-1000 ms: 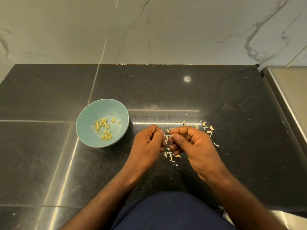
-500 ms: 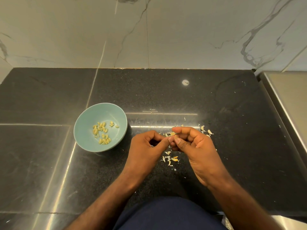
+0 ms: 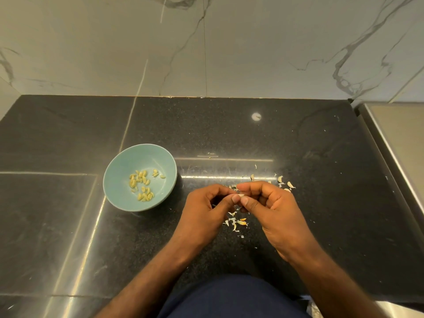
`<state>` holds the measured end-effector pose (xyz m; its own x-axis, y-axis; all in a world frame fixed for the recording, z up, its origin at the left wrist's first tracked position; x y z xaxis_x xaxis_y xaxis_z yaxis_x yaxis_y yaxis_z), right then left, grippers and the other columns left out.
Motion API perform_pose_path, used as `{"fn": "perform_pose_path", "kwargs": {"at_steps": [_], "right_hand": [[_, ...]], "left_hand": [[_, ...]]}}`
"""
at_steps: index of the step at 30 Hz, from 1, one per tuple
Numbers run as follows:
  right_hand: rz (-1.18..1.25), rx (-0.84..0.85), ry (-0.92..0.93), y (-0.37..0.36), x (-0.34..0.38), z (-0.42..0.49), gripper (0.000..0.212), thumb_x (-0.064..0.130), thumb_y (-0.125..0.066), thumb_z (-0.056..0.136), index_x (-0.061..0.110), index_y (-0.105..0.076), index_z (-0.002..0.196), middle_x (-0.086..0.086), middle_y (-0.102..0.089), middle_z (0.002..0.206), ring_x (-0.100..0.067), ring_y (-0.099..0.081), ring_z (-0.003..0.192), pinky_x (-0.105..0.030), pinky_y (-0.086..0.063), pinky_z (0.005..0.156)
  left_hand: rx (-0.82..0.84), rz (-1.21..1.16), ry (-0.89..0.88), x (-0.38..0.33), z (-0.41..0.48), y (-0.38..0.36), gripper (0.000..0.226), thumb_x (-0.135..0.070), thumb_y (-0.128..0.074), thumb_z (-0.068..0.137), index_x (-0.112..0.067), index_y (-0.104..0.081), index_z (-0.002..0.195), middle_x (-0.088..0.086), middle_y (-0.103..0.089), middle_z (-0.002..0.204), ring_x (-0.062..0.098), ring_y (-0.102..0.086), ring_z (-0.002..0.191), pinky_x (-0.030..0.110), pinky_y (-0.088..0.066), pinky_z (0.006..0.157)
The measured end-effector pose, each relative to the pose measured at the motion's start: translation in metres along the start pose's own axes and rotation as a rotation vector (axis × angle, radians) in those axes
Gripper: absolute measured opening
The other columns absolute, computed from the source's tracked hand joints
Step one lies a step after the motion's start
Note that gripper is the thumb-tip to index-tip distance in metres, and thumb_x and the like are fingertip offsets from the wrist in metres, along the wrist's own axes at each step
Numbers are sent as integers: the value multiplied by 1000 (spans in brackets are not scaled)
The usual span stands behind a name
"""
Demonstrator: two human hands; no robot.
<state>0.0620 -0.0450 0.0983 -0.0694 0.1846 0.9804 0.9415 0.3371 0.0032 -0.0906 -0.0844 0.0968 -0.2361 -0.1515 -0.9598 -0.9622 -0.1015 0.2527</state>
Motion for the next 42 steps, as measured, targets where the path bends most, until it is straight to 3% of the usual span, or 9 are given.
{"fn": "perform_pose_path", "kwargs": {"at_steps": [4,8,13,16,19,26,31,36,42], "right_hand": [[17,-13,-1,3,0,1,13,15,-71,85,13,-73,97,-5,-75,86,-18,-71,78,-30,-58,70],[-29,-8,34,0,-1,0,22,30,-68,82,13,-73,95,-5,-74,83,-19,-70,74,-30,-57,67],[-300,-34,198,-1,3,-5,11,24,-62,95,19,-71,99,7,-71,86,-16,-69,83,-37,-59,73],[-440,-23,295,-1,5,-4,10,22,-62,97,22,-71,101,13,-69,88,-11,-67,86,-35,-56,73],[-447,-20,340,-2,6,-4,11,20,-64,96,26,-70,102,14,-68,89,-10,-67,85,-32,-56,71],[-493,-92,404,-2,12,-7,7,18,-67,91,14,-70,86,12,-65,76,-13,-63,68,-31,-53,57],[-436,-135,337,-5,10,-8,10,15,-69,87,16,-65,78,11,-62,68,-14,-60,60,-27,-50,51],[-235,-135,191,-8,11,-10,17,0,-71,84,13,-65,75,12,-66,63,-1,-59,53,-14,-45,51],[-6,-122,41,-9,6,-5,13,0,-64,89,7,-65,78,2,-68,62,-9,-64,55,-20,-50,52]], "left_hand": [[34,-77,7,-2,-1,0,13,-21,-61,97,-12,-71,95,1,-74,83,13,-71,76,24,-55,65],[55,-147,43,-2,-2,-1,17,-19,-56,100,-8,-68,94,6,-73,81,16,-70,74,25,-55,65],[53,-131,42,-2,-4,-5,17,-26,-55,98,-13,-66,101,-1,-72,86,13,-70,77,25,-56,65],[38,-95,19,-1,-3,-4,16,-26,-56,98,-15,-67,102,-1,-72,85,13,-71,77,25,-56,66],[9,-97,18,1,-2,-2,14,-21,-56,99,-14,-67,99,2,-72,82,15,-70,76,26,-56,65],[-25,-11,-40,-2,-6,-5,8,-25,-60,97,-26,-66,92,-8,-70,79,11,-69,74,23,-54,65],[-29,21,-64,-6,-7,-6,8,-21,-60,97,-25,-66,92,-15,-69,80,6,-67,74,19,-53,65],[-6,-27,-51,-5,-6,-6,9,-19,-59,97,-18,-67,93,-10,-69,76,6,-68,70,20,-52,62],[56,-195,13,-6,-7,-6,15,-13,-53,100,-6,-65,97,0,-70,75,11,-67,68,21,-54,62]]}}
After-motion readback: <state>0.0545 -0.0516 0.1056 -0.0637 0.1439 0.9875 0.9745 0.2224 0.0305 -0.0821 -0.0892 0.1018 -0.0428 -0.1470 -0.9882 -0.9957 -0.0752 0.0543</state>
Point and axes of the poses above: each hand's wrist, its own z-axis towards the middle knuckle, its own y-axis out of the back of the hand, x = y × z, the point moved 3 cm from there along z, towards the middle knuckle
